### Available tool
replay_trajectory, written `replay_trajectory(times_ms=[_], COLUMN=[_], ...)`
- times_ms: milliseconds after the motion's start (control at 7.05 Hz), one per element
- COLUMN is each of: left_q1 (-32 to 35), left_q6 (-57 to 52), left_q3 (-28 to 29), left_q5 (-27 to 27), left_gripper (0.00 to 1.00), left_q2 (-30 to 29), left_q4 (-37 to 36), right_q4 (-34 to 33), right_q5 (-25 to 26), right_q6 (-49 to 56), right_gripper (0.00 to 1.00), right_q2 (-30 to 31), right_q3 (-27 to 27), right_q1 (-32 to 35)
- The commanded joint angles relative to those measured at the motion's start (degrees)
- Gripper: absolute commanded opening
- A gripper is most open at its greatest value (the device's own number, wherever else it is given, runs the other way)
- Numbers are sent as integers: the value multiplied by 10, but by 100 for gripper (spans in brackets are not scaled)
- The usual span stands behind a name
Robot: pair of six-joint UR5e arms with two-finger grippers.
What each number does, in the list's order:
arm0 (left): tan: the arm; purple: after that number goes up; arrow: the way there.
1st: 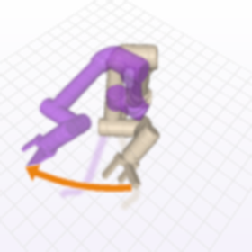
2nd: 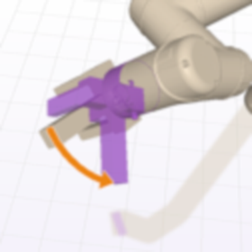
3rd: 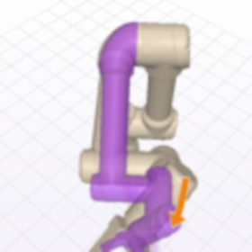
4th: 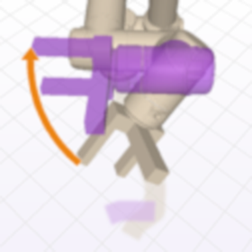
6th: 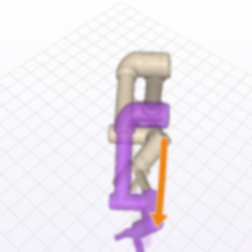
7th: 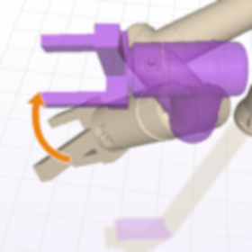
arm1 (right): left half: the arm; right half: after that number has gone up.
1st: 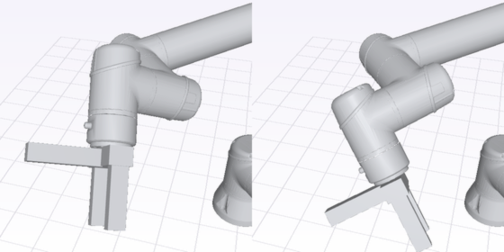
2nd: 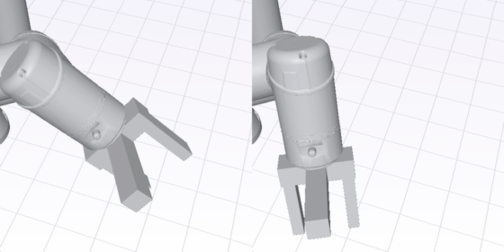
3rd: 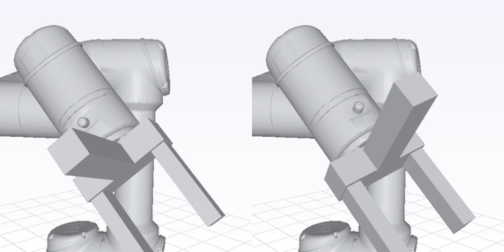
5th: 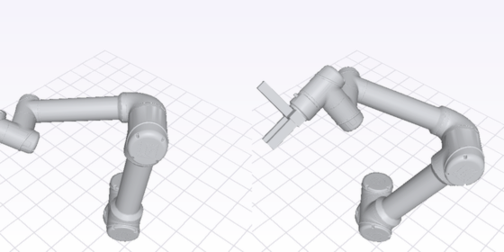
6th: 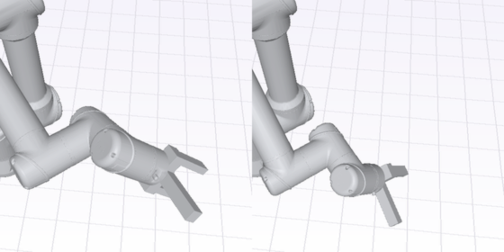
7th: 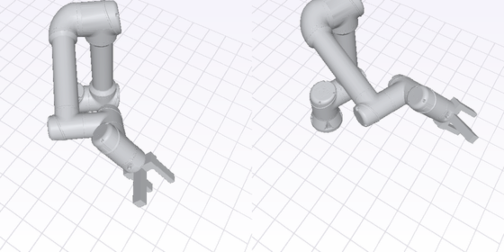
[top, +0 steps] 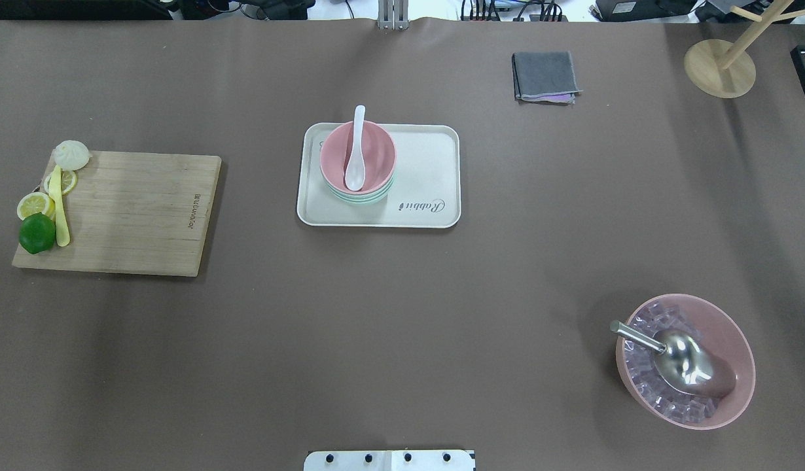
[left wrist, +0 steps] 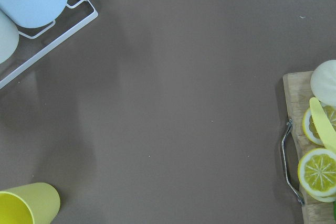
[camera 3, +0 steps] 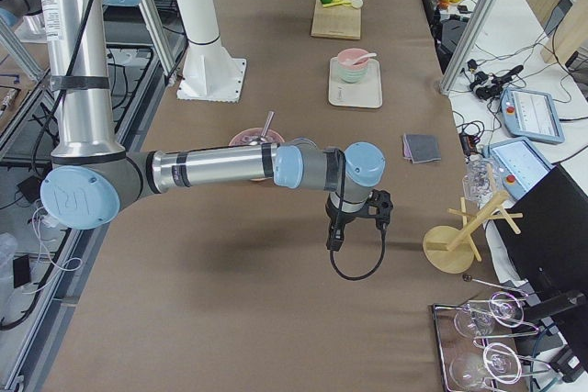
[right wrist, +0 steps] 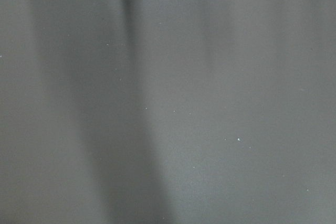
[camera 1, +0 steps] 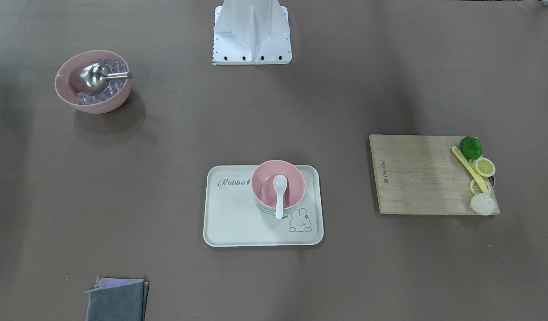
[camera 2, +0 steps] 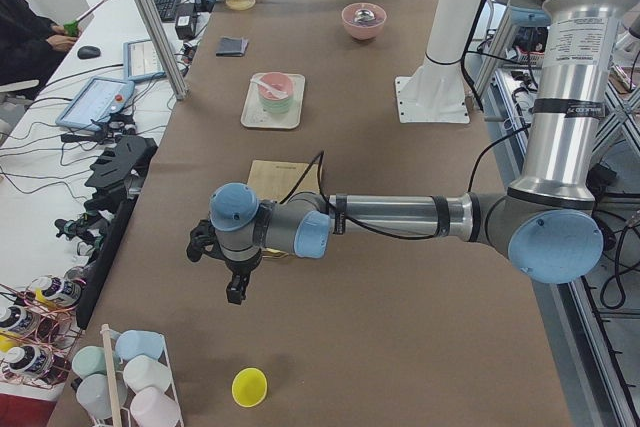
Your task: Stack pink bowl on green and place spoon
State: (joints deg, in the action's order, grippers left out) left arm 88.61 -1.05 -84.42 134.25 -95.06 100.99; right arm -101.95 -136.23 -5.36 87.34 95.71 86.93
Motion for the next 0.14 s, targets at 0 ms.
replay_trajectory(times_ms=[0], left_q1=[0], left_q6=[0], left_q3=[-1], left_q5=[1], left_gripper=[98], left_q2=[-1], left_q4=[0], right_q4=[0], right_q5=[-2], right_q6=[0], right_gripper=[100], right_q2=[-1], right_q3=[-2], right_q1=[0])
